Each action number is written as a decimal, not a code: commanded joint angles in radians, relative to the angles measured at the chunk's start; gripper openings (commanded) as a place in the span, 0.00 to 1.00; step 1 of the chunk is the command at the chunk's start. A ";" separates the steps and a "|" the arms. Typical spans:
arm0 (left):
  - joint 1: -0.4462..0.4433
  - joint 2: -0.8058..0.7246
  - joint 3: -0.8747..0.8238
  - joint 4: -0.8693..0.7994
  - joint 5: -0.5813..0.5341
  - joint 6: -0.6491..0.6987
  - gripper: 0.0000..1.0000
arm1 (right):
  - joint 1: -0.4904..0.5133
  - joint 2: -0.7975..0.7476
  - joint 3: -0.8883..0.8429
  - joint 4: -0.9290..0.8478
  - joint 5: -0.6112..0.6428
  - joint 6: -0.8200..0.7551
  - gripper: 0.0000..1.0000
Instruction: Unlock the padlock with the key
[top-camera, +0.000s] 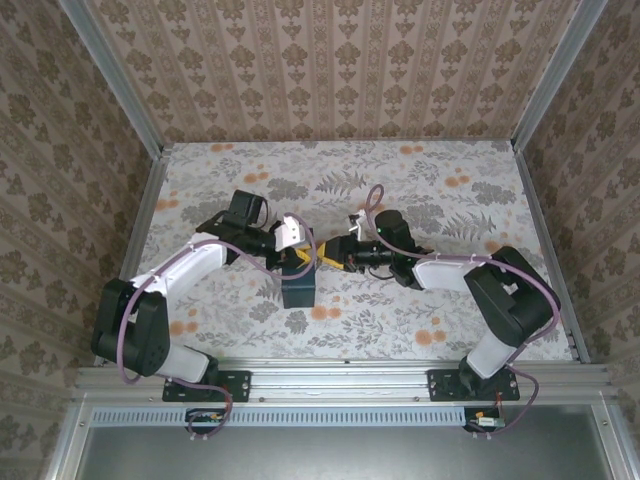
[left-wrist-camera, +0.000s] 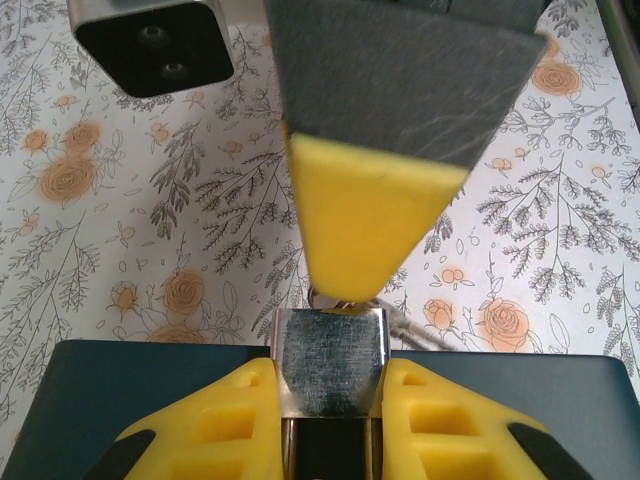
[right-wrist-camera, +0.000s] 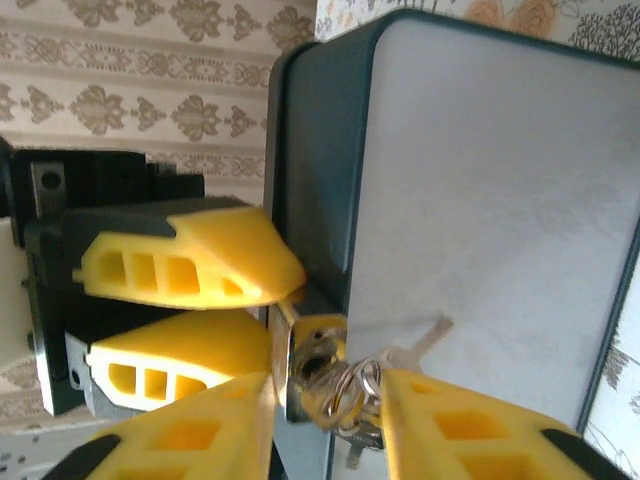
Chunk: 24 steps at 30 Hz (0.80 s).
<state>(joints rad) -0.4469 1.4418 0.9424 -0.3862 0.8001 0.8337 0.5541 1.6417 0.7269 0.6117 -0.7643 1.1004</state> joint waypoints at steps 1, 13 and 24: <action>-0.013 0.040 -0.013 -0.083 -0.015 0.024 0.07 | -0.020 -0.057 0.017 -0.150 -0.072 -0.098 0.41; 0.023 0.047 -0.001 -0.117 0.029 0.050 0.06 | -0.150 -0.171 0.033 -0.448 -0.076 -0.438 0.46; 0.028 0.061 0.011 -0.130 0.055 0.058 0.06 | -0.117 -0.185 0.024 -0.233 -0.122 -0.861 0.48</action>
<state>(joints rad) -0.4236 1.4708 0.9630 -0.4198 0.8608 0.8722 0.4164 1.4326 0.7433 0.3199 -0.8383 0.3893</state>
